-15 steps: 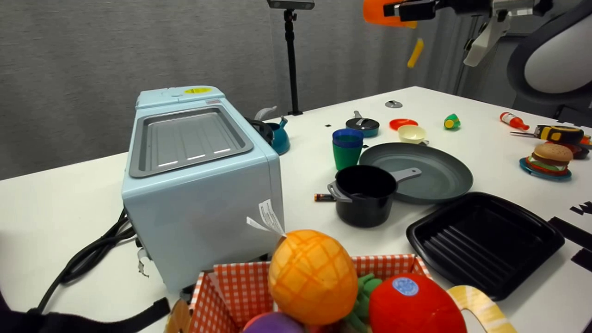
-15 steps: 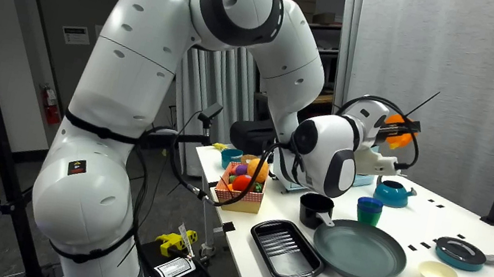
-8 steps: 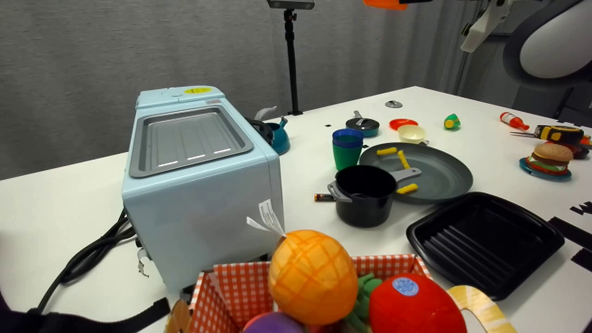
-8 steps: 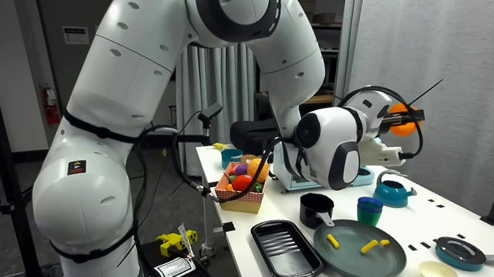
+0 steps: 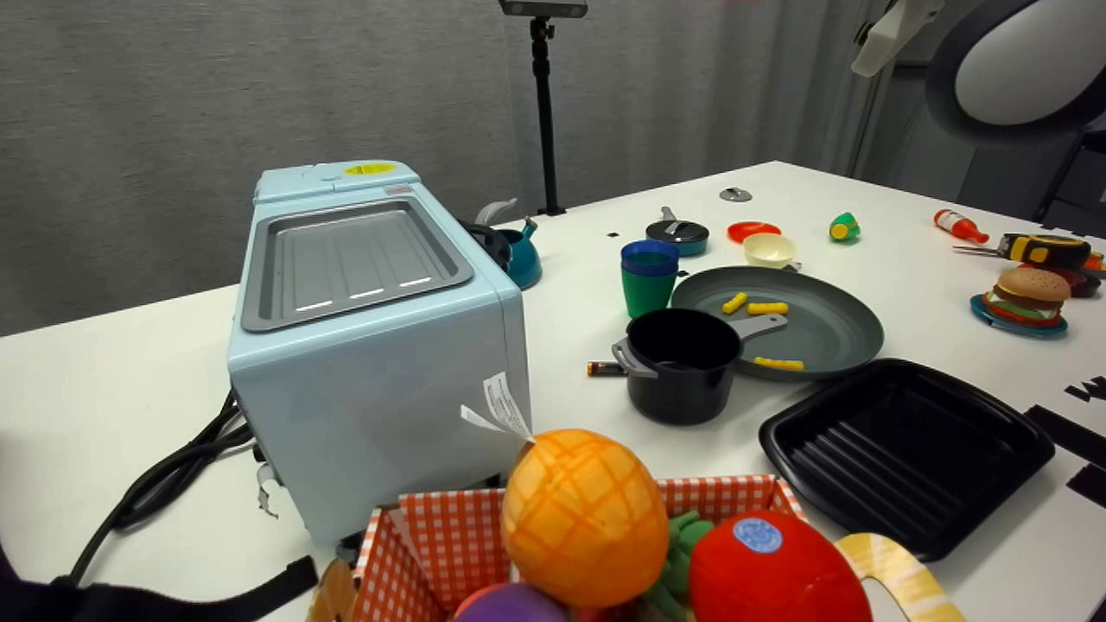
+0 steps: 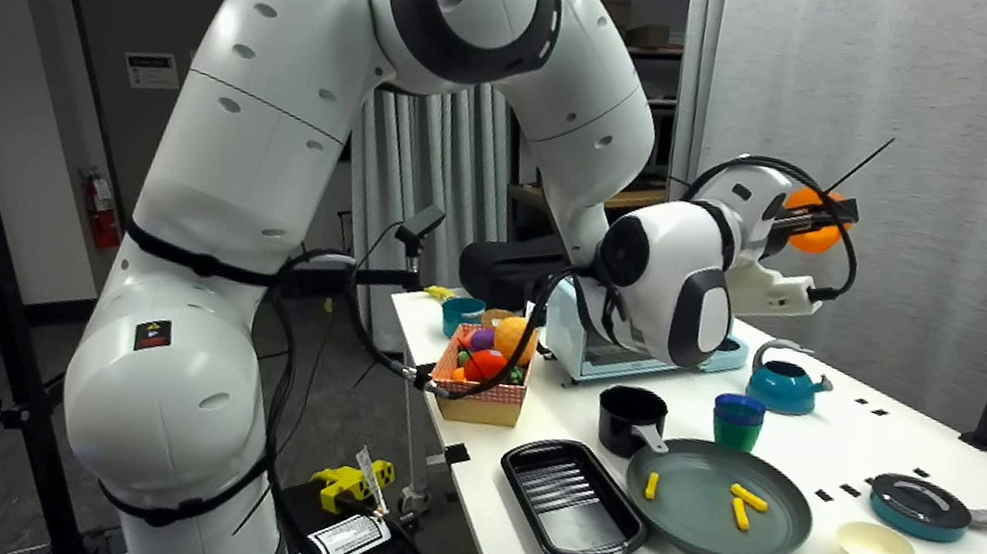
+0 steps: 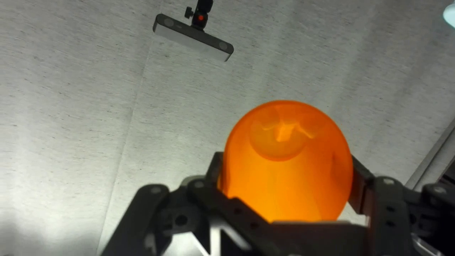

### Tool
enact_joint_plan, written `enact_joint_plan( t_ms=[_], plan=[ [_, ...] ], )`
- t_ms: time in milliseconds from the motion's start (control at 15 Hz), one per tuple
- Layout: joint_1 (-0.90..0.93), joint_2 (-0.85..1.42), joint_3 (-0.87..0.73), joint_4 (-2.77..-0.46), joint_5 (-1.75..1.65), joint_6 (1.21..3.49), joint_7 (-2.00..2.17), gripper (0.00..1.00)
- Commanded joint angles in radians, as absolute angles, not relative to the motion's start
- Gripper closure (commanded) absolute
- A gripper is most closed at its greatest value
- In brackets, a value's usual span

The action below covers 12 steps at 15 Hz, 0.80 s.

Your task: Put the yellow thing in the orange cup then put pour its contents on the plate

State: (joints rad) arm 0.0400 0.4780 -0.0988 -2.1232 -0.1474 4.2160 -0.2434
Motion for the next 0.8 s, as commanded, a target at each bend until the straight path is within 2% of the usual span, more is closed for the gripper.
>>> enact_joint_plan(
  t_ms=[0,733],
  plan=[
    [0.022,0.462,-0.08,-2.072,-0.16,4.228,-0.217,0.48],
    [0.023,0.455,-0.073,-1.993,-0.145,4.228,-0.194,0.48]
  ],
)
